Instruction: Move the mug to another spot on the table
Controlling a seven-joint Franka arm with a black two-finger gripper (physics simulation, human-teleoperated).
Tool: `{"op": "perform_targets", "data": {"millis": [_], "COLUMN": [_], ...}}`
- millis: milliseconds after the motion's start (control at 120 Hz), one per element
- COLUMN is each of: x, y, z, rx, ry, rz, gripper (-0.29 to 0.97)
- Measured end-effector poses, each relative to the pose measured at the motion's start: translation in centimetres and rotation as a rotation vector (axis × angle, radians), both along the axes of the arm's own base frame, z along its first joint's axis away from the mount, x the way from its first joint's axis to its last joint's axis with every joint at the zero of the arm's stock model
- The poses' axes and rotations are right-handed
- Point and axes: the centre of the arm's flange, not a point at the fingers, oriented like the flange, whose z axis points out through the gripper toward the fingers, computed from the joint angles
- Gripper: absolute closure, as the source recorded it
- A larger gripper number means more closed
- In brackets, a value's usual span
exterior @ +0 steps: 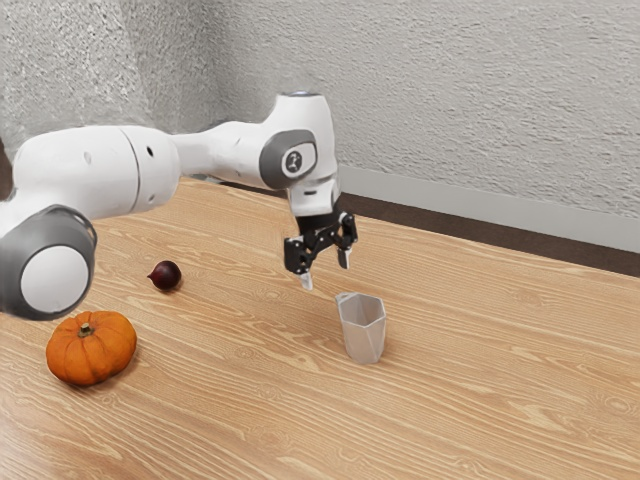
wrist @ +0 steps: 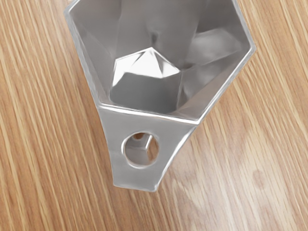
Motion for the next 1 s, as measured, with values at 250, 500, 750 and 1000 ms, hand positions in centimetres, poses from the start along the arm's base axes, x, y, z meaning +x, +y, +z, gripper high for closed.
{"op": "perform_targets", "data": {"millis": [250, 500, 750, 1000], "x": [0.3, 0.6, 0.7, 0.8], "y": [-1.5, -2.4, -2.3, -2.4], "z": [-4.4, -6.3, -8.8, -9.1], "rx": [-0.056, -0.077, -0.136, -0.157], "ry": [0.020, 0.005, 0.018, 0.016], "rz": [-0.051, -0.091, -0.074, -0.076], "gripper": [0.00, 0.00, 0.00, 0.26]}}
